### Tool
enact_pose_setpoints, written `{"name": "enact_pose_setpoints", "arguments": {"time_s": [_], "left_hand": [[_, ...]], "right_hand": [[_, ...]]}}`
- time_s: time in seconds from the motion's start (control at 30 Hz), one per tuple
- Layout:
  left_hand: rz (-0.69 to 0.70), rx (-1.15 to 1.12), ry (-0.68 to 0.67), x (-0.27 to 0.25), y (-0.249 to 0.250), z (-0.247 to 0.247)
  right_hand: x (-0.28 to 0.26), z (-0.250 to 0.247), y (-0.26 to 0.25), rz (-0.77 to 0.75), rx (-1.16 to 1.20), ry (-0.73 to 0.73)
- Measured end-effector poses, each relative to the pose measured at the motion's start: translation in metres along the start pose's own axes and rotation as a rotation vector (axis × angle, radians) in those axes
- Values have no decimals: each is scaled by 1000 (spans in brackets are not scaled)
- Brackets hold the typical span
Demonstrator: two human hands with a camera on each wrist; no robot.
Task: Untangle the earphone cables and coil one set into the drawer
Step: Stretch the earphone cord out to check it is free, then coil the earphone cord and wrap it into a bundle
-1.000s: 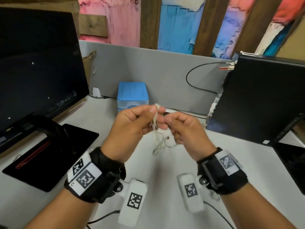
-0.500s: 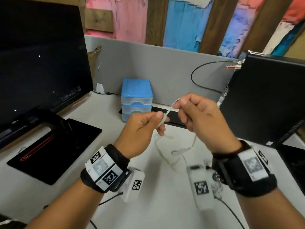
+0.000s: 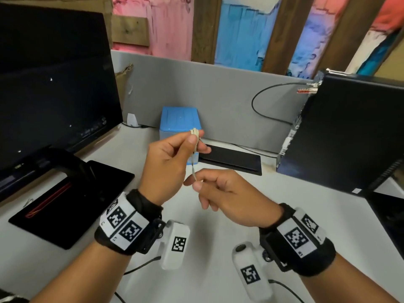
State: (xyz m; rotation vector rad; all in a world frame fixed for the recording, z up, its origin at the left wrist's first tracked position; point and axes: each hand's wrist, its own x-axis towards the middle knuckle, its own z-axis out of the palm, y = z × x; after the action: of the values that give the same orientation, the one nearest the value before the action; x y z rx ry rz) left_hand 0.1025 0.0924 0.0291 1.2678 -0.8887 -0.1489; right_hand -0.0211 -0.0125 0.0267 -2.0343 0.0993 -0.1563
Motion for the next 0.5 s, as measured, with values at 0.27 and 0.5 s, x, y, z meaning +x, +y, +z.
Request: {"name": "enact_pose_setpoints", "arguments": {"time_s": [0.27, 0.5], "left_hand": [[256, 423, 154, 12, -14, -30], [123, 778, -84, 17, -29, -53]], "right_hand": [[-16, 12, 17, 303, 291, 53], [-29, -29, -21, 44, 183, 312]]}}
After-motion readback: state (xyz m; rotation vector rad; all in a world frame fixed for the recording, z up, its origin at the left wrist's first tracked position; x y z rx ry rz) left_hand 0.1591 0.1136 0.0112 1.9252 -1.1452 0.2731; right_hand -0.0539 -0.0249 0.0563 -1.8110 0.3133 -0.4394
